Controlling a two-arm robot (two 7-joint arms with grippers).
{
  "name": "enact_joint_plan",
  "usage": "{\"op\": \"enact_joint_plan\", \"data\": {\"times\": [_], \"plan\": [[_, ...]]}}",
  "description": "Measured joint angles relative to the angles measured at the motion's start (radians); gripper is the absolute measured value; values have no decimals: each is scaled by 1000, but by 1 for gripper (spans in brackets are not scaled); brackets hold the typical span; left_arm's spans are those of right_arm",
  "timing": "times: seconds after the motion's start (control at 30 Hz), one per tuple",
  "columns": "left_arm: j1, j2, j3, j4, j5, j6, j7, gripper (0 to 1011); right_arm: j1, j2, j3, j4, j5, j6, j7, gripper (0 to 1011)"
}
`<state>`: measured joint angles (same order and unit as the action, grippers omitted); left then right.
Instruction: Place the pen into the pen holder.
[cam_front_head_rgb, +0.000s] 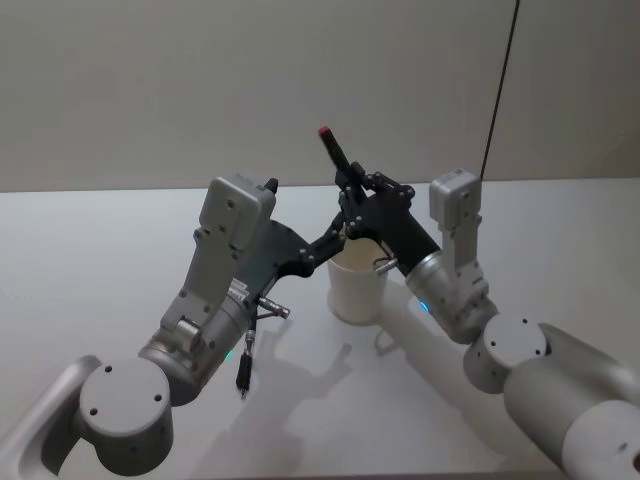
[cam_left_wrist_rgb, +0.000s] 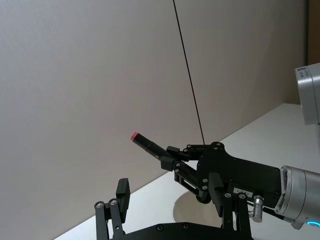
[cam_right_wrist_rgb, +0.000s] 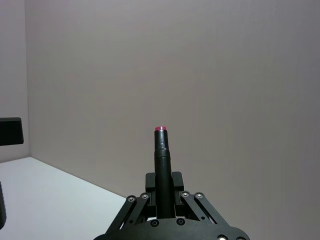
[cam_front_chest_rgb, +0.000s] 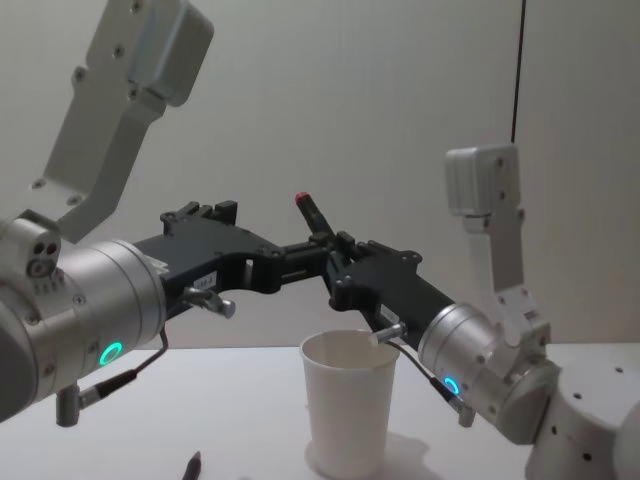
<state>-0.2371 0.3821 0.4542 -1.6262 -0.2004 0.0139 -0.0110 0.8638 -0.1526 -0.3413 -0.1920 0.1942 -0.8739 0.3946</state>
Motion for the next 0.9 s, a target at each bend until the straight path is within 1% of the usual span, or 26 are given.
{"op": "enact_joint_plan", "data": {"times": [0.13,0.43,0.5,0.53,0.57,0.67,0.77,0.8,0.83,0.87,0.9], "plan": [[0,0,0,0,0,0,0,1000,17,-7,-3,34,-9,-13,-9,179],[0,0,0,0,0,0,0,1000,36,-13,-5,73,-25,-26,-24,178],[0,0,0,0,0,0,0,1000,40,-14,-5,80,-29,-28,-27,192],[0,0,0,0,0,0,0,1000,41,-14,-5,82,-30,-29,-28,220],[0,0,0,0,0,0,0,1000,42,-15,-5,84,-31,-30,-29,272],[0,0,0,0,0,0,0,1000,45,-15,-4,90,-35,-32,-31,325],[0,0,0,0,0,0,0,999,48,-15,-2,95,-38,-35,-32,465],[0,0,0,0,0,0,0,1000,49,-15,0,98,-40,-36,-33,465],[0,0,0,0,0,0,0,1000,50,-15,0,98,-40,-36,-33,507],[0,0,0,0,0,0,0,1000,50,-15,1,100,-41,-37,-33,521],[0,0,0,0,0,0,0,1000,50,-15,2,100,-42,-37,-33,570]]}}
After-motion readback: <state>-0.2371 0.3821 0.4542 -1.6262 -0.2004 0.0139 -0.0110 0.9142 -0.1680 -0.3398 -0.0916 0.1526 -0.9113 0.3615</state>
